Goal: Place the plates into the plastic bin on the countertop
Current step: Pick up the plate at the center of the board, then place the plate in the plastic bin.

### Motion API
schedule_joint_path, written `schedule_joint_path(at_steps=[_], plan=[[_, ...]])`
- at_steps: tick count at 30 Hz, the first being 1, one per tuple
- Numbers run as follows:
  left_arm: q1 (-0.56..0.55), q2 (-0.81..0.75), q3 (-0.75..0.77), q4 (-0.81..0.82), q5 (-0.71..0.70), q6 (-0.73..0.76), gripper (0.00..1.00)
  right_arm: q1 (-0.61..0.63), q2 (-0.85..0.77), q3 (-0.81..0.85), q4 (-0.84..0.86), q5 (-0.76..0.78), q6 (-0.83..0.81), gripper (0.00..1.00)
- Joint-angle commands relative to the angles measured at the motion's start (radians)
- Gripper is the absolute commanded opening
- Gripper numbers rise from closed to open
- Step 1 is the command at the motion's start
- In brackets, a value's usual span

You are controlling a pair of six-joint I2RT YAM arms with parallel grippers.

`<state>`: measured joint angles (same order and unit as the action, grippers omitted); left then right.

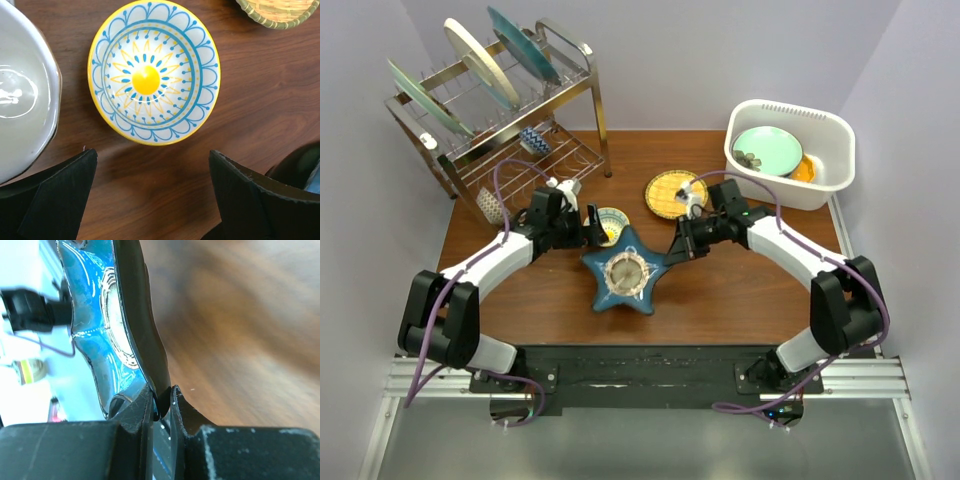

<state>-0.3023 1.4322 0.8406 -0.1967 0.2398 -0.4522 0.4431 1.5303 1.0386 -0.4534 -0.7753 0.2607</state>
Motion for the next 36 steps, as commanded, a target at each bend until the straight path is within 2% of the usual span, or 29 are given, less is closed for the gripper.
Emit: schedule_joint_path(at_steps=[1, 8, 15, 19, 28, 36], plan=[[0.003, 0.016, 0.032, 0.048, 0.042, 0.009, 0.98, -0.06, -0.075, 0.035, 0.09, -0.148, 0.054, 0.0], [0.002, 0.002, 0.023, 0.039, 0.046, 0.012, 0.98, -0.13, -0.033, 0.072, 0.225, -0.163, 0.169, 0.0], [0.002, -0.015, 0.02, 0.037, 0.023, 0.009, 0.98, -0.138, -0.041, 0.112, 0.229, -0.219, 0.149, 0.0], [0.003, -0.01, 0.026, 0.042, 0.016, 0.001, 0.98, -0.138, -0.053, 0.095, 0.242, -0.243, 0.153, 0.0], [0.002, 0.042, 0.045, 0.045, 0.027, -0.003, 0.98, -0.139, -0.131, 0.005, 0.442, -0.355, 0.248, 0.0], [0.003, 0.054, 0.026, 0.057, 0.035, -0.005, 0.98, -0.139, -0.139, 0.015, 0.432, -0.317, 0.258, 0.0]])
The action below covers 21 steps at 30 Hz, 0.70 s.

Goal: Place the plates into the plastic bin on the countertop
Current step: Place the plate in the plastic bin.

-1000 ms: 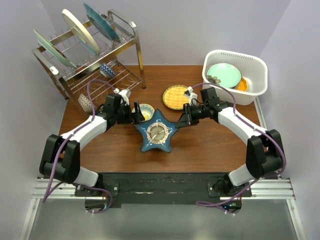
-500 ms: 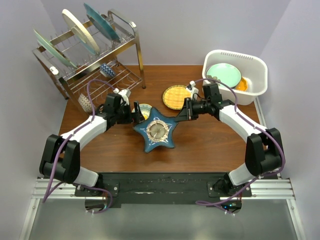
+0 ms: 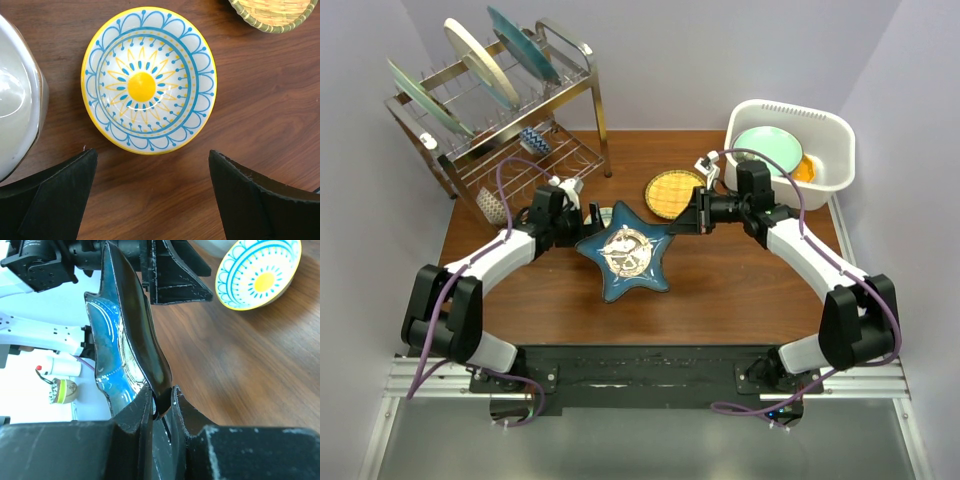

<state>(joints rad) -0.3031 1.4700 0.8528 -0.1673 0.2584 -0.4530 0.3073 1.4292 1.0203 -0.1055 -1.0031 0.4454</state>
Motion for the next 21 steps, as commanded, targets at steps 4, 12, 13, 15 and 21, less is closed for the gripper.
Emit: schedule_joint_path(at_steps=[4, 12, 13, 15, 21], plan=[[0.004, 0.016, 0.008, 0.029, 0.016, -0.001, 0.98, -0.007, -0.024, 0.05, 0.098, -0.078, 0.084, 0.0], [0.004, 0.024, -0.001, 0.029, 0.015, 0.004, 0.98, -0.011, -0.01, 0.077, 0.188, -0.085, 0.157, 0.0], [0.002, 0.027, 0.0, 0.028, 0.016, 0.004, 0.98, -0.013, -0.009, 0.075, 0.22, -0.088, 0.17, 0.0], [0.004, 0.03, 0.0, 0.029, 0.018, 0.004, 0.98, -0.016, -0.007, 0.072, 0.25, -0.085, 0.203, 0.0], [0.004, 0.047, 0.0, 0.04, 0.027, 0.005, 0.98, -0.033, 0.011, 0.086, 0.286, -0.051, 0.242, 0.0]])
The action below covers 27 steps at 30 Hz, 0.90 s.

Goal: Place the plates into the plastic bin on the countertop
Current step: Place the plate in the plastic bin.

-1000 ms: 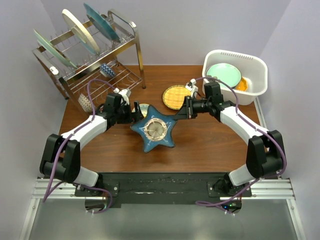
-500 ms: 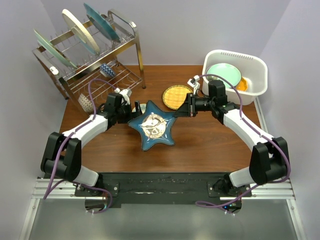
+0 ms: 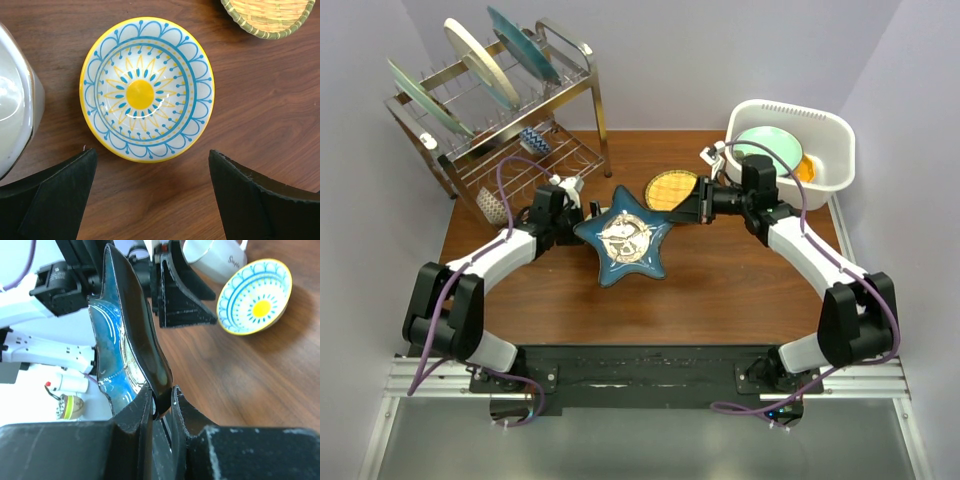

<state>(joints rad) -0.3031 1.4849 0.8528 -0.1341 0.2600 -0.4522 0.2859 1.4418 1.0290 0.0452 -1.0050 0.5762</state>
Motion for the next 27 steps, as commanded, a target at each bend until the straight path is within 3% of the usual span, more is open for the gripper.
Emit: schedule_joint_path(at_steps=[1, 9, 24, 27], plan=[[0.004, 0.035, -0.001, 0.007, 0.025, 0.004, 0.98, -0.016, 0.003, 0.078, 0.146, -0.044, 0.116, 0.0], [0.002, 0.032, 0.0, 0.013, 0.038, 0.009, 0.98, -0.068, 0.057, 0.12, 0.163, 0.031, 0.151, 0.0], [0.004, 0.008, -0.026, 0.005, 0.056, 0.015, 0.98, -0.172, 0.261, 0.167, 0.452, 0.103, 0.401, 0.0], [0.002, 0.005, -0.031, 0.007, 0.056, 0.014, 0.98, -0.2, 0.281, 0.195, 0.446, 0.134, 0.416, 0.0]])
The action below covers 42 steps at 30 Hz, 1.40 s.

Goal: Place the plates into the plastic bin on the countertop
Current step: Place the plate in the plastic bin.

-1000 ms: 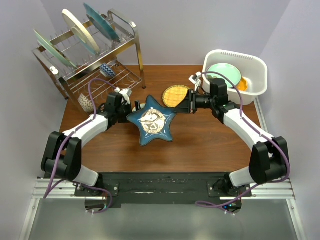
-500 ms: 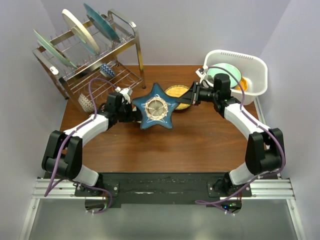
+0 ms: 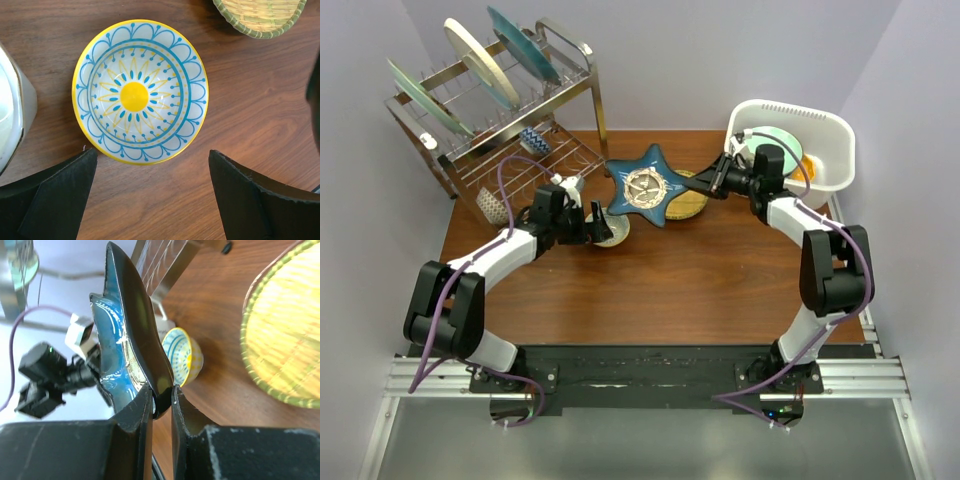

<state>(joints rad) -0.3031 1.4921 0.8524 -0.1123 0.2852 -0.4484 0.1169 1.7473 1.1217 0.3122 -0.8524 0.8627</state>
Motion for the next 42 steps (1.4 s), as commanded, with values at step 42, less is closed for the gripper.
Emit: schedule_joint_path(at_steps=[42], plan=[[-0.011, -0.021, -0.035, -0.032, 0.043, 0.004, 0.98, -0.349, 0.103, 0.121, 0.388, 0.237, 0.361, 0.0]])
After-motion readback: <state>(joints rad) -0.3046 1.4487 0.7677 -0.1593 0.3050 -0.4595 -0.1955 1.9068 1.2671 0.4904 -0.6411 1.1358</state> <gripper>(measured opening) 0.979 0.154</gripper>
